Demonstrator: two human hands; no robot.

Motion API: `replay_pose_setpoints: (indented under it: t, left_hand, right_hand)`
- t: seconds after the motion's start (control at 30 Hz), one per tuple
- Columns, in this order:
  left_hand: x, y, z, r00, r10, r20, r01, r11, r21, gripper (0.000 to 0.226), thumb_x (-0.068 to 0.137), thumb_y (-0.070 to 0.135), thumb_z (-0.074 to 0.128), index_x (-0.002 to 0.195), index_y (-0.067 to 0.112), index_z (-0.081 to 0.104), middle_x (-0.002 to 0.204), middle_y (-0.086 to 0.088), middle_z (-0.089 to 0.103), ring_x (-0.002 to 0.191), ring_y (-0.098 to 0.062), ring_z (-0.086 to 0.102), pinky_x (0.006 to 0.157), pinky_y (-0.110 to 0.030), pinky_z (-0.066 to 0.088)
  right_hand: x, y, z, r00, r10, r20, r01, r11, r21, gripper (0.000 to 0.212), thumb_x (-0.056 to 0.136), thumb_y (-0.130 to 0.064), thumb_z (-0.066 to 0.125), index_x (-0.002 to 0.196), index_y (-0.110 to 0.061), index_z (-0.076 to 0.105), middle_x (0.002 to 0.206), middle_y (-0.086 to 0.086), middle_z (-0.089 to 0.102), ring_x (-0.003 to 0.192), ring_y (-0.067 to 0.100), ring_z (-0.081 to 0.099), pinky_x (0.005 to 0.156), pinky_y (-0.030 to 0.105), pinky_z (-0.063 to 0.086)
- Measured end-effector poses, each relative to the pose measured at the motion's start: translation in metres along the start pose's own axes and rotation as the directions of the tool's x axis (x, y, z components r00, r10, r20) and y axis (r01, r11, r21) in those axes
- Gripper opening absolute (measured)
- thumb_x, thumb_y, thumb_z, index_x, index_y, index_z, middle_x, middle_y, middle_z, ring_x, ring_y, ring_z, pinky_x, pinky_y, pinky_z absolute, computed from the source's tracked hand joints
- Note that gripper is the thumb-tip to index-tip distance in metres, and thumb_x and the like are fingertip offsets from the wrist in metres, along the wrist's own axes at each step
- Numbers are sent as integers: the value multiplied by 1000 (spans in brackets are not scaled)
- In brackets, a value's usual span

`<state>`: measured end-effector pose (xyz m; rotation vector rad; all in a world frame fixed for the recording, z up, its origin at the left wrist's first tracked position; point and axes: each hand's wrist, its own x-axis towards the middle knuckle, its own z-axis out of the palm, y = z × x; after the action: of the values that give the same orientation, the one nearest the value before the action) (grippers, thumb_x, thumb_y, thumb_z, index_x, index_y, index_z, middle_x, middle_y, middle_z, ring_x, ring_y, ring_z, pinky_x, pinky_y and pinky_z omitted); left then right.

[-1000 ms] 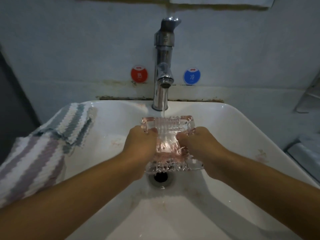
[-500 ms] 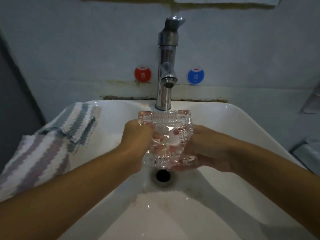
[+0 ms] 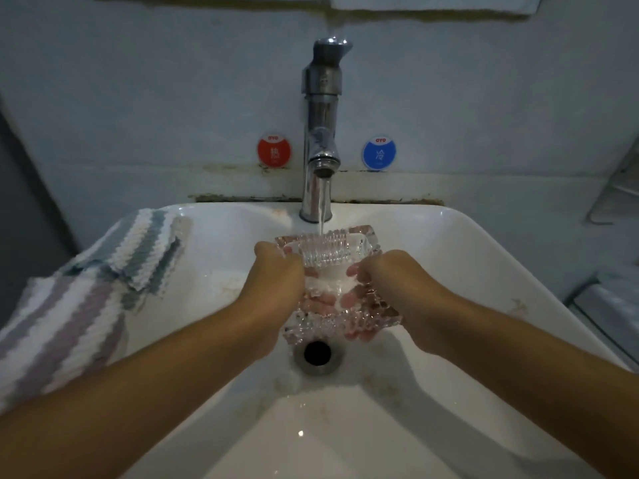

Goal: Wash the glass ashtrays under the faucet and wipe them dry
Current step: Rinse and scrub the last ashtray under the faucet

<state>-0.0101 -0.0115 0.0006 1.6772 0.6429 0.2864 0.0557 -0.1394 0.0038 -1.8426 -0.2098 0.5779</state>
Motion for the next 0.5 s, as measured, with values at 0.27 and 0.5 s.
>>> replay_pose_setpoints:
  t: [0.27, 0.5]
  left_hand:
    - [10, -3, -2, 1000, -27, 2, 27, 999, -40, 22, 106, 28, 37, 126, 22, 44, 107, -5, 66, 96, -31, 68, 84, -43, 58]
    - [15, -7, -5, 989, -148, 11, 148, 981, -129, 21, 99, 6, 44, 115, 7, 59, 90, -11, 67, 68, -21, 64, 50, -26, 48]
  right_hand:
    - [-9, -10, -8, 999, 13, 48, -14, 1000, 15, 22, 104, -23, 49, 113, -6, 60, 77, 15, 76, 50, 23, 67, 41, 25, 52]
    - [-9, -26, -22, 989, -146, 7, 146, 987, -71, 38, 108, -37, 34, 103, -14, 65, 85, 13, 77, 69, 23, 74, 58, 29, 58]
